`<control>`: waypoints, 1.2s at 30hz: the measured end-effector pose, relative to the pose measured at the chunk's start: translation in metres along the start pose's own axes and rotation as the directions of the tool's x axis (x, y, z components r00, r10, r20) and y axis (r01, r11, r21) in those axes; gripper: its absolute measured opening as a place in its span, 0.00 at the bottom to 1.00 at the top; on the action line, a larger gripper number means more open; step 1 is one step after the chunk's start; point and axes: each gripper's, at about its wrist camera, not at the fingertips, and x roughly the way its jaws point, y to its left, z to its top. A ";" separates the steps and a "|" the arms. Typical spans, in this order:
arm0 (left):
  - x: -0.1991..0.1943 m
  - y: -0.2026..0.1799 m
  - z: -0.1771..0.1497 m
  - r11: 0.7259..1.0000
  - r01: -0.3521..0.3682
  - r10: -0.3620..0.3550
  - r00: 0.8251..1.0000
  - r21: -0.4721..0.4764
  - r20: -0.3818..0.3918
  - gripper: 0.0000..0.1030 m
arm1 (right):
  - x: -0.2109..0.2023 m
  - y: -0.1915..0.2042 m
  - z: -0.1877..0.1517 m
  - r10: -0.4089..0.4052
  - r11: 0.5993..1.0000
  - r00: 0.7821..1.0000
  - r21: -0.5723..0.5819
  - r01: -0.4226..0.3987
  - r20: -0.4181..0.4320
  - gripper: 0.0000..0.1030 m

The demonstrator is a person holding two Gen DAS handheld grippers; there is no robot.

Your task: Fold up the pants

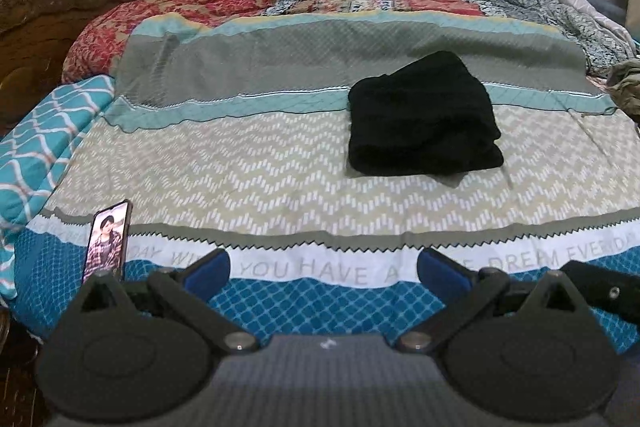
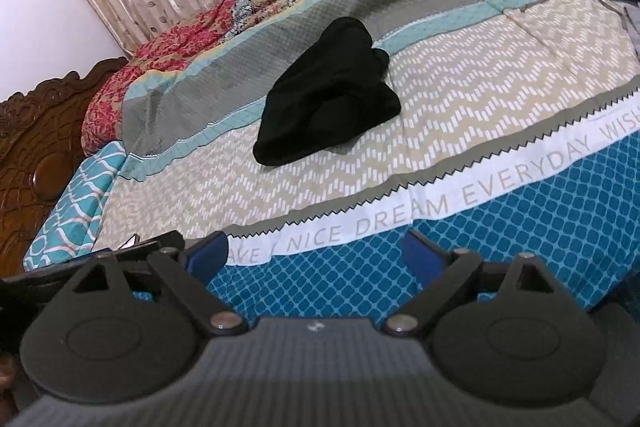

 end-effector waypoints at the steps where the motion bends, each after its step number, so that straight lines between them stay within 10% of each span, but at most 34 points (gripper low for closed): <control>1: 0.000 0.001 0.000 1.000 -0.009 0.009 1.000 -0.005 -0.001 1.00 | 0.001 -0.001 0.000 -0.004 1.000 1.000 0.009 0.004 -0.004 0.93; 36: 0.008 -0.012 -0.004 0.994 -0.040 0.049 0.995 0.098 -0.089 1.00 | 0.006 -0.011 -0.004 -0.010 0.995 0.997 0.097 0.017 -0.080 0.93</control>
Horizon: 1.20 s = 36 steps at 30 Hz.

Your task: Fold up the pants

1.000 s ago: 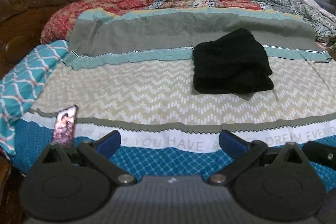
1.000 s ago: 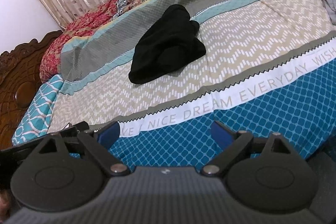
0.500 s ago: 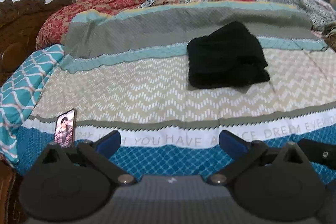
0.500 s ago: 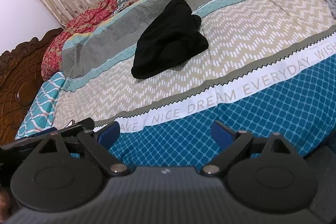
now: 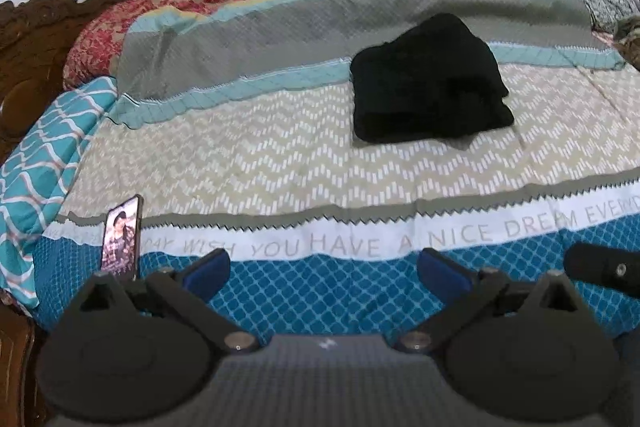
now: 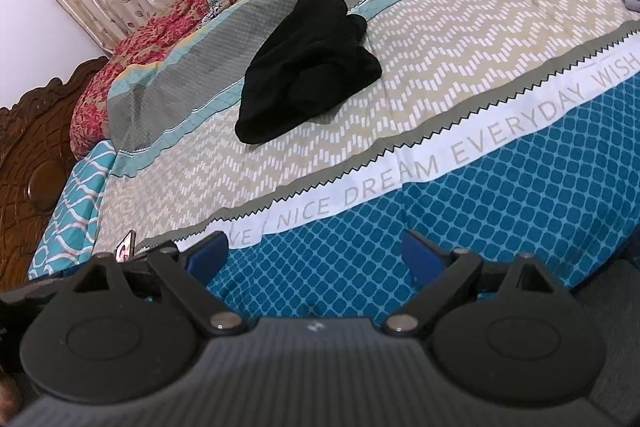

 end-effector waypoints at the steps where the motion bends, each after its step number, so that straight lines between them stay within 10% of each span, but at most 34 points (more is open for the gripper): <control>1: 0.001 0.000 0.000 1.000 0.011 -0.011 1.000 -0.003 -0.011 1.00 | 0.000 -0.001 0.000 -0.001 1.000 1.000 0.002 0.001 -0.001 0.93; 36: 0.017 -0.002 -0.010 0.999 0.029 -0.031 0.995 -0.015 -0.095 1.00 | 0.007 -0.007 -0.003 -0.009 1.000 0.999 0.027 0.011 -0.042 0.93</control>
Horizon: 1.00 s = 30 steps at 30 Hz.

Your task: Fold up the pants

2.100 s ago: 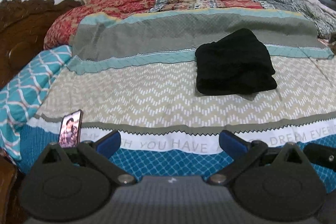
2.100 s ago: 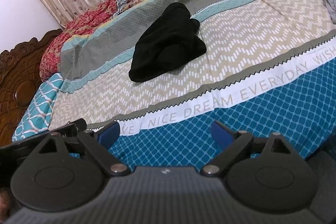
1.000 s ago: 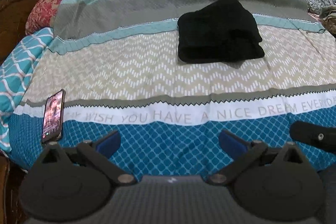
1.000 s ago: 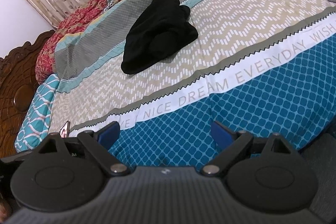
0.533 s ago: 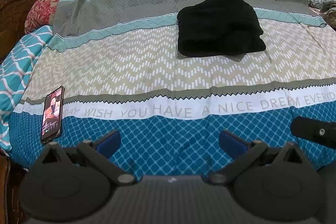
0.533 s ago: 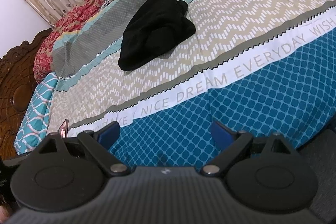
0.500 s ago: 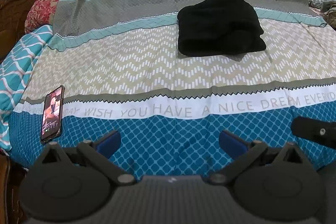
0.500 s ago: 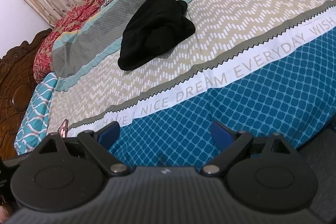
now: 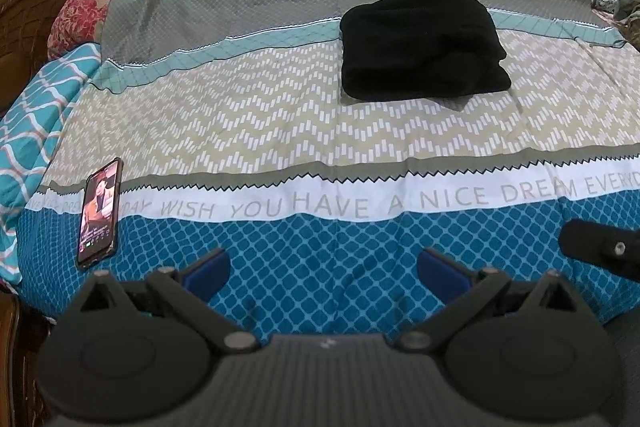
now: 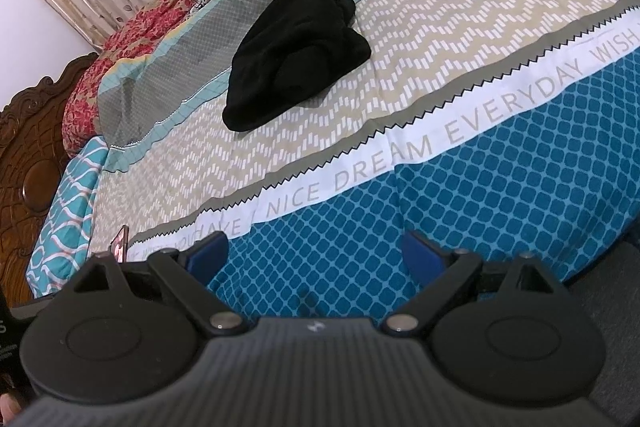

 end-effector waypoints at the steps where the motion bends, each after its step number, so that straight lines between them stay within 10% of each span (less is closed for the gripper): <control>1: 0.000 0.000 0.000 1.000 -0.001 0.001 1.000 0.000 0.000 1.00 | 0.000 0.000 0.000 0.000 1.000 1.000 0.000 0.000 -0.001 0.93; 30: 0.005 0.001 -0.004 1.000 0.007 -0.007 1.000 0.004 -0.017 1.00 | 0.001 -0.001 0.001 0.001 1.000 1.000 -0.003 -0.001 -0.007 0.93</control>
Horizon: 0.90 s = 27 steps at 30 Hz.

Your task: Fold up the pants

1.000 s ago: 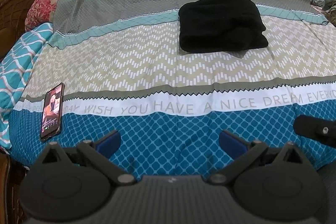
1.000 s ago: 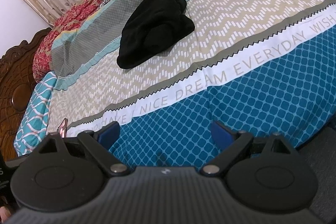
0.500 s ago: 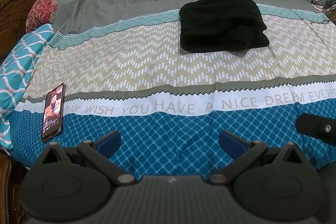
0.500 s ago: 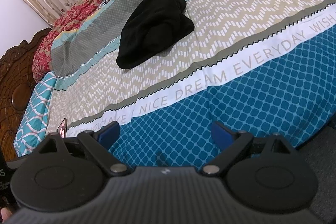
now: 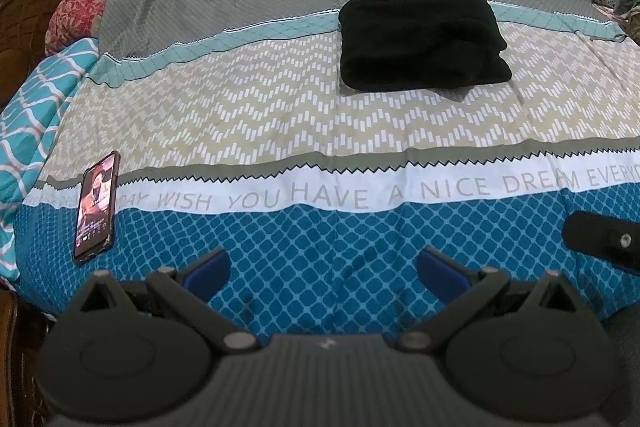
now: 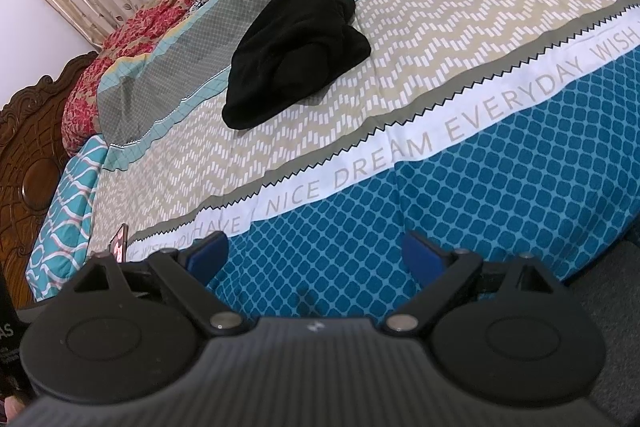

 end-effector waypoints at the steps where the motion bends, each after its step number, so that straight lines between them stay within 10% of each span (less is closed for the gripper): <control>1: 0.000 0.000 0.000 1.000 0.000 0.000 1.000 0.000 -0.001 1.00 | 0.000 0.000 0.000 0.000 1.000 1.000 0.000 0.000 0.000 0.93; 27: 0.002 0.001 -0.001 1.000 -0.009 0.009 1.000 0.016 -0.003 1.00 | 0.000 -0.001 0.000 0.000 1.000 1.000 -0.001 0.000 0.000 0.93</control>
